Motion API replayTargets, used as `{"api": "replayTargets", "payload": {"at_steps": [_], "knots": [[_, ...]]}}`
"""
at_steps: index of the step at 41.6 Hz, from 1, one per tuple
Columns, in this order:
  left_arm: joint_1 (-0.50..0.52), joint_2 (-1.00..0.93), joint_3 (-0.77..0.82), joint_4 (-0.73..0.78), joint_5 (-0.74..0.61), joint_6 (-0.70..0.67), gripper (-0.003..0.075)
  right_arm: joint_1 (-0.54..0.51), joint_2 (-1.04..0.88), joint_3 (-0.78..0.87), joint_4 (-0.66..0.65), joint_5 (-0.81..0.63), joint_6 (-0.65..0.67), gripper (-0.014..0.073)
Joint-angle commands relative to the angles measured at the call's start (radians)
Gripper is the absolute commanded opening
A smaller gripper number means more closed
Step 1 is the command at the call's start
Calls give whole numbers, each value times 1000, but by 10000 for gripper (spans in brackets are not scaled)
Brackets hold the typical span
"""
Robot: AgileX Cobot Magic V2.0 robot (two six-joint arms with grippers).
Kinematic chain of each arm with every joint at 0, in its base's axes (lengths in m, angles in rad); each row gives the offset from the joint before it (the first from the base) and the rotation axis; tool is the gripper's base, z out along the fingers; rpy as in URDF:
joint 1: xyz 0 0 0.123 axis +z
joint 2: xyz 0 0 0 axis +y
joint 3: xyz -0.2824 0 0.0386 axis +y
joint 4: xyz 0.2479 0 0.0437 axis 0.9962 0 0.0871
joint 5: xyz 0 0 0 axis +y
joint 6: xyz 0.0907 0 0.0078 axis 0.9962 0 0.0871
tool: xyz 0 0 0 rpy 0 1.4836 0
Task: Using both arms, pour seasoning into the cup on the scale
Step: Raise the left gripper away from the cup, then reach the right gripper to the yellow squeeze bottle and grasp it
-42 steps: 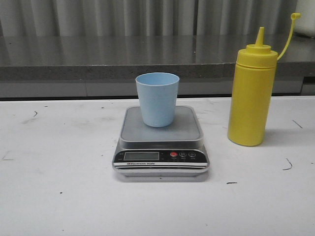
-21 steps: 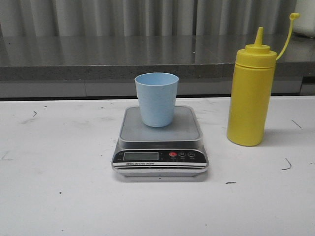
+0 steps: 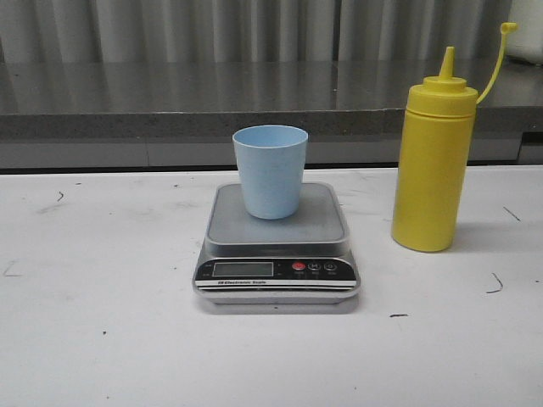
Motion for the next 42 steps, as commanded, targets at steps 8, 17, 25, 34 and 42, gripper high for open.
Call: {"api": "replayTargets", "payload": {"at_steps": [8, 17, 25, 34, 42], "knots": [[1, -3, -25, -11, -61, 0, 398, 53, 67, 43, -5, -364, -10, 631], [1, -3, -25, -11, -61, 0, 398, 53, 192, 43, -20, -531, -10, 664], [1, -3, -25, -11, -61, 0, 398, 53, 324, 43, -29, -762, -10, 664], [1, -3, -25, -11, -61, 0, 398, 53, 511, 38, -77, -1029, -8, 663], [1, -3, -25, -11, -61, 0, 398, 53, 691, -11, -76, -1189, 16, 663]]}}
